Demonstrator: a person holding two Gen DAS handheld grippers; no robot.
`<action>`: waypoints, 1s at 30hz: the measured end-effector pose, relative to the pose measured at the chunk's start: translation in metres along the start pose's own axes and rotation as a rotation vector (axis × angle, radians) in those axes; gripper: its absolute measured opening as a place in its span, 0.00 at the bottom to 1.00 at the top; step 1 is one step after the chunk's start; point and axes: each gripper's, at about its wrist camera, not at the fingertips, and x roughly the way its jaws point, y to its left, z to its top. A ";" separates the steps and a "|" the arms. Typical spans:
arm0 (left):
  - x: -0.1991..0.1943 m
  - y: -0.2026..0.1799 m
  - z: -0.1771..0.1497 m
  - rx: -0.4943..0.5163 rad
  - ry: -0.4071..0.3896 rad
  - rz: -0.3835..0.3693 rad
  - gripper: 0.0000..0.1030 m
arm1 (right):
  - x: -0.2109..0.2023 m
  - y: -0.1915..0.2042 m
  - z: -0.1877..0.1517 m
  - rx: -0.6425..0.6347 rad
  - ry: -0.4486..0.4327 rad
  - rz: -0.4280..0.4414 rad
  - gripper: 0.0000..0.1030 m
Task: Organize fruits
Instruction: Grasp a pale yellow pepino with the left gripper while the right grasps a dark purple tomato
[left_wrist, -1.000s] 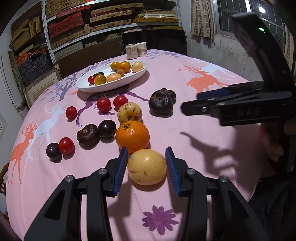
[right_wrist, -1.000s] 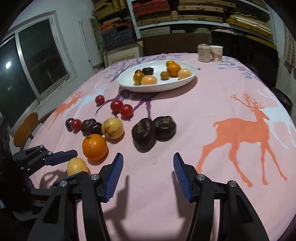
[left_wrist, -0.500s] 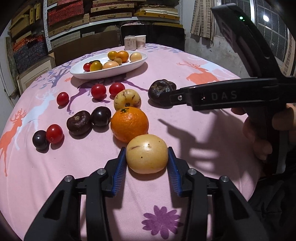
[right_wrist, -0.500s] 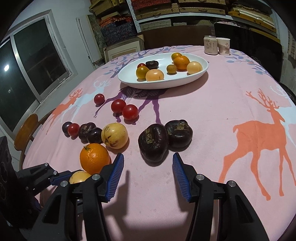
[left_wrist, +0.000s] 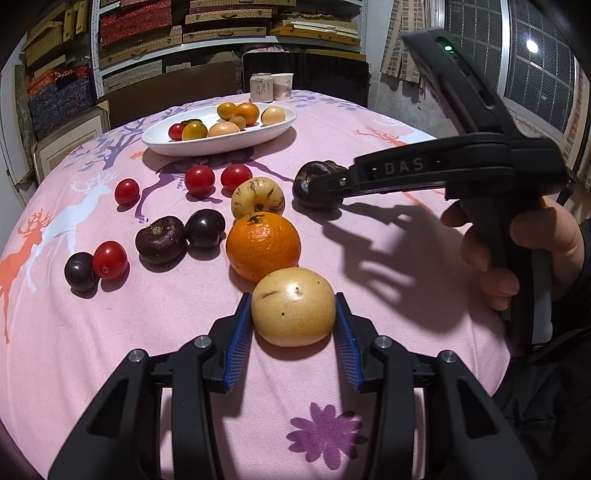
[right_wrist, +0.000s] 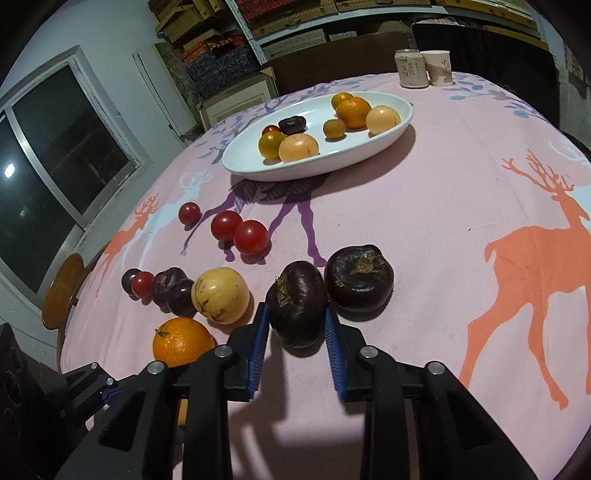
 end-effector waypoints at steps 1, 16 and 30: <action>0.000 0.000 0.000 -0.001 -0.002 0.000 0.41 | -0.002 0.001 -0.002 -0.007 -0.006 0.000 0.23; 0.000 0.003 0.000 -0.033 0.007 0.033 0.41 | -0.014 -0.002 -0.006 -0.002 -0.022 0.022 0.22; -0.009 0.009 0.001 -0.060 -0.005 0.032 0.41 | -0.024 -0.005 -0.012 -0.078 -0.006 -0.095 0.28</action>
